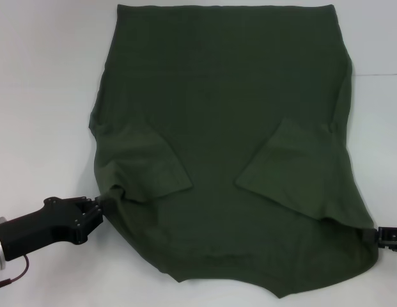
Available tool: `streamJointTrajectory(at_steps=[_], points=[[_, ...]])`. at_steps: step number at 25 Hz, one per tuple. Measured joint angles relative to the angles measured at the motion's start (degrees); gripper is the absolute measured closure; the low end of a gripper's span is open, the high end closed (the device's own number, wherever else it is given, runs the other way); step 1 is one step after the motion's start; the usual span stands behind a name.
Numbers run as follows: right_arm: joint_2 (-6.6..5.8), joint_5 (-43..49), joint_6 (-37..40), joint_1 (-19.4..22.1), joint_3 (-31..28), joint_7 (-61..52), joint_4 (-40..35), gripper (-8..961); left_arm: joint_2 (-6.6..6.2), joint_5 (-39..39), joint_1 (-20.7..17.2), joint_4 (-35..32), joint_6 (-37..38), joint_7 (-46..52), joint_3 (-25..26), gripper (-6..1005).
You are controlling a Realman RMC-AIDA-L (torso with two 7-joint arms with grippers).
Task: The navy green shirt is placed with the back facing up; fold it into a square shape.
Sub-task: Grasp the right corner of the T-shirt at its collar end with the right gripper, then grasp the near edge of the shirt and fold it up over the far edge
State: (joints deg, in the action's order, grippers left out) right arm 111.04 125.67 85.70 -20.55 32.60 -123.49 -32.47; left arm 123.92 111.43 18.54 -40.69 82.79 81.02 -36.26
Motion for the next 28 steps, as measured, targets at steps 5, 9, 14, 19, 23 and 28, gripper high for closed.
streamJointTrajectory(at_steps=[5, 9, 14, 19, 23, 28], points=[[0.04, 0.01, -0.15, 0.08, -0.49, -0.09, -0.03, 473, 0.00, -0.07, 0.00, 0.00, 0.00, 0.00, -0.01, 929], [0.04, 0.02, -0.52, 0.35, -0.69, -0.17, -0.06, 564, -0.06, -0.14, 0.11, 0.00, 0.00, 0.01, -0.03, 928], [0.08, -0.15, -0.44, 0.84, -1.02, 0.75, -0.06, 751, -0.12, -1.10, 0.21, -0.05, 0.46, 0.76, -0.05, 928], [0.60, -0.40, 1.31, 2.30, -4.10, 4.30, -0.06, 908, -0.36, -2.80, 0.03, -0.62, 2.73, 4.51, 0.18, 928], [0.84, -0.42, 3.95, 4.16, -8.07, 8.48, -0.06, 908, -0.80, -3.44, -0.52, -0.72, 4.34, 6.83, 1.92, 929], [0.95, -0.50, 8.02, 6.77, -14.66, 14.38, -0.05, 908, -1.58, -3.20, -1.63, -0.62, 7.04, 8.84, 5.38, 929]])
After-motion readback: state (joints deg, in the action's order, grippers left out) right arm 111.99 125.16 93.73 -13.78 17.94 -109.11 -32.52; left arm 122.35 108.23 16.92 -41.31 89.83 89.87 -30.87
